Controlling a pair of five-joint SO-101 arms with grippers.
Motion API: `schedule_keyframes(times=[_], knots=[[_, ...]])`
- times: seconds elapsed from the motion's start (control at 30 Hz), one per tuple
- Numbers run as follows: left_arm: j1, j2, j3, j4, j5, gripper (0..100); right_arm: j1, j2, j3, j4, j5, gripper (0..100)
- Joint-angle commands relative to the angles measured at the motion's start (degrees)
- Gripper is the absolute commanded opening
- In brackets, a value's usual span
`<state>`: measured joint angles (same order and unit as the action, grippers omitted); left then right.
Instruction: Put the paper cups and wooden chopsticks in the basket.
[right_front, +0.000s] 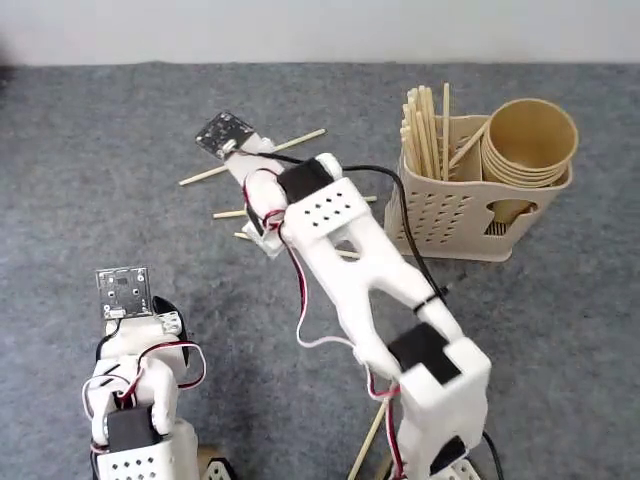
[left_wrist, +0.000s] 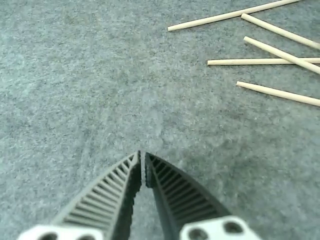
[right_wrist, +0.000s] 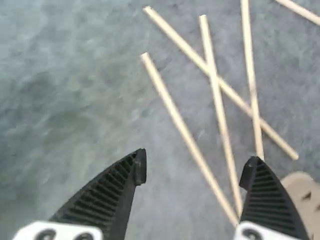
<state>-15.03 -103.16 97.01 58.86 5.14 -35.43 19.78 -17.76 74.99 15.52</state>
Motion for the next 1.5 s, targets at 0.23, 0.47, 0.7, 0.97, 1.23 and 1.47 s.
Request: schedule_keyframes(times=[0.23, 0.47, 0.7, 0.97, 1.23, 1.47], knots=[[0.3, -0.3, -0.5, 0.1, -0.5, 1, 6.0, 9.8, -0.8, -16.2, 6.9, 31.4], [0.3, -0.3, -0.5, 0.2, -0.5, 1, 7.3, 14.6, -0.9, -19.6, 6.9, 31.4], [-0.5, -0.4, -0.5, 0.2, -0.4, 1, 8.7, 24.4, -9.0, -19.1, 6.7, 31.0], [-1.1, -0.4, -0.5, 0.2, -0.4, 1, 8.5, 32.0, -19.7, -10.2, 6.7, 22.8], [-1.2, -0.4, -0.5, 0.2, -0.4, 1, 7.9, 32.3, -26.1, -3.1, 6.8, 5.5], [-1.2, -0.4, -0.5, 0.2, -0.4, 1, 7.8, 30.5, -27.3, -3.1, 6.6, 0.9]])
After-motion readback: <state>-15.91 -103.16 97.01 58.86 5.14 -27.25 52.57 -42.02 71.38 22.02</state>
